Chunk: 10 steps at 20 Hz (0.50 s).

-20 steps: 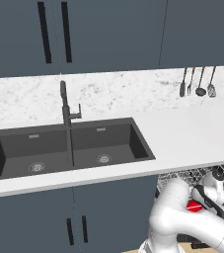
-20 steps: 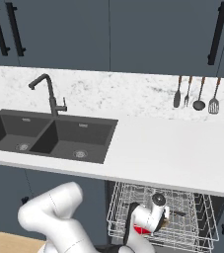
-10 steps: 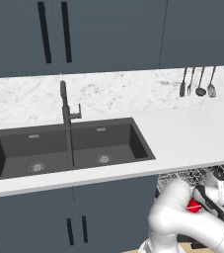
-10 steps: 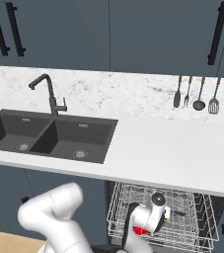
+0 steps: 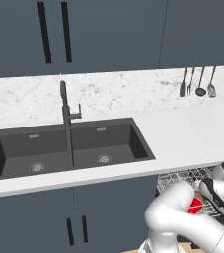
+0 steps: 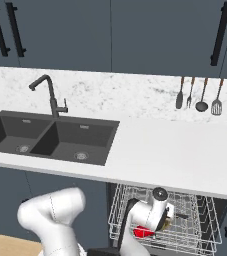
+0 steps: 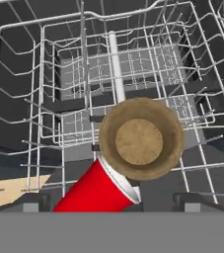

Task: Pick up the cup and bowl from the counter, place them in the dishwasher, and close the dishwasher door.

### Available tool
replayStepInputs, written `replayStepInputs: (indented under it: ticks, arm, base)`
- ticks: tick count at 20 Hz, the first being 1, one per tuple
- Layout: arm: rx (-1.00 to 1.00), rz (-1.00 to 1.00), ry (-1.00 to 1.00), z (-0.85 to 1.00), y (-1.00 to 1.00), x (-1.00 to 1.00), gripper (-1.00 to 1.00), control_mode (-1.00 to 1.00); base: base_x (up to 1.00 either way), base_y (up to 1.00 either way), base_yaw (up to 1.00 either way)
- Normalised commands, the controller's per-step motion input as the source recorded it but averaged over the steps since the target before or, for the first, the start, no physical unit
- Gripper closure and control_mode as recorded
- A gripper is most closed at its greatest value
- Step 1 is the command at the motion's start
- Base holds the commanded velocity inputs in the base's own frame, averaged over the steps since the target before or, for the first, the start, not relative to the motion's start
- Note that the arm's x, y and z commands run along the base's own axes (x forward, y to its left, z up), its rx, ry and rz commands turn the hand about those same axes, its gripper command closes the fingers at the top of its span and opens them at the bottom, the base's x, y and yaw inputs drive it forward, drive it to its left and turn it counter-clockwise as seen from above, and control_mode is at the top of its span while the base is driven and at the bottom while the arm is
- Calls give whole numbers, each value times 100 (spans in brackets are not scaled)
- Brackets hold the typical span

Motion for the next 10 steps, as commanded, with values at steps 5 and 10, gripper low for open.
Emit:
replayStepInputs:
  ticks: [5, 10]
  arm:
    - [3, -2, 0, 98, -21, -99, -100, -100]
    - [0, 0, 3, 100, -33, -82, -100, -100]
  base:
    - [0, 0, 0]
    - [0, 0, 0]
